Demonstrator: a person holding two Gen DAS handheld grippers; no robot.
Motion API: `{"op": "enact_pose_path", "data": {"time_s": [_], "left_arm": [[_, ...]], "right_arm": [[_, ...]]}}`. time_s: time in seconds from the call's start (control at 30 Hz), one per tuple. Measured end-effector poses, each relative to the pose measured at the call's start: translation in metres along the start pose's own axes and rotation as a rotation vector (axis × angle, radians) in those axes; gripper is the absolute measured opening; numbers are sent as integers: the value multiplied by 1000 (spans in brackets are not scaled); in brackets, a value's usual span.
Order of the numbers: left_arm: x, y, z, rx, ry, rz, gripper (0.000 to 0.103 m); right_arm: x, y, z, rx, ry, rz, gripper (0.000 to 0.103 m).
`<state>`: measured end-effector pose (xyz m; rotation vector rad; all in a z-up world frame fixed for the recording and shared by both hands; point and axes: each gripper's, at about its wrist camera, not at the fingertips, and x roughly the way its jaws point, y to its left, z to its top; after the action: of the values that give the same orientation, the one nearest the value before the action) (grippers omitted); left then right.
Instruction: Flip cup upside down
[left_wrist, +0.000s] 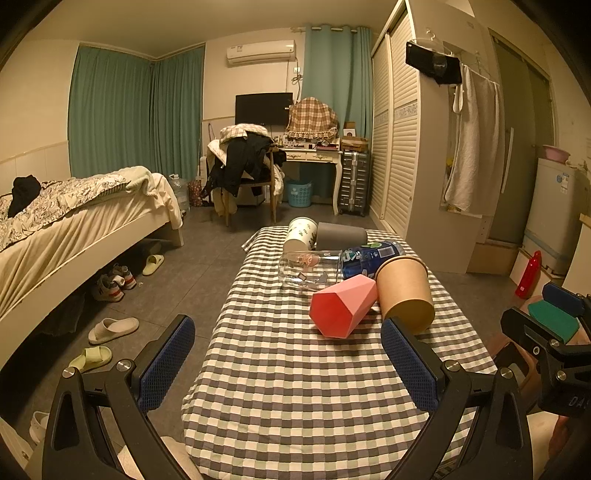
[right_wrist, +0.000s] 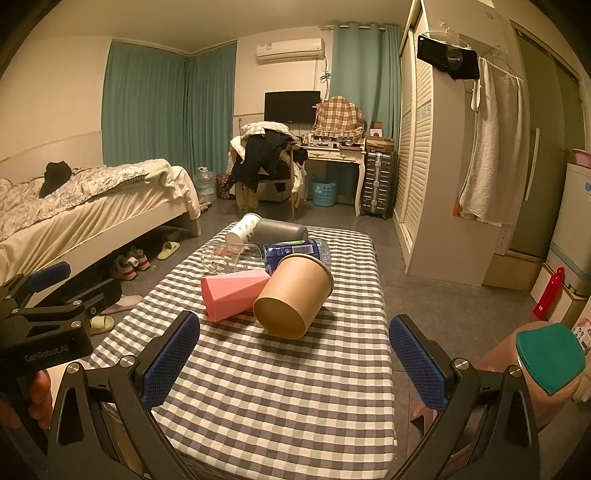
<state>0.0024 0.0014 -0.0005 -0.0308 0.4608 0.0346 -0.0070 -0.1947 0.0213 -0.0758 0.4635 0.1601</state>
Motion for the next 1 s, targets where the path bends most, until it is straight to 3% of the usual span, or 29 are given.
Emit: {"op": "enact_pose_path", "data": {"time_s": [0.57,1.0], "left_arm": [[1,-1,0,-1,4,0,103],[14,10,-2,2,30,30,103]], "right_arm": [[1,7,-2,-5,5,5,103],[19,1,14,-39,25,60,103]]}}
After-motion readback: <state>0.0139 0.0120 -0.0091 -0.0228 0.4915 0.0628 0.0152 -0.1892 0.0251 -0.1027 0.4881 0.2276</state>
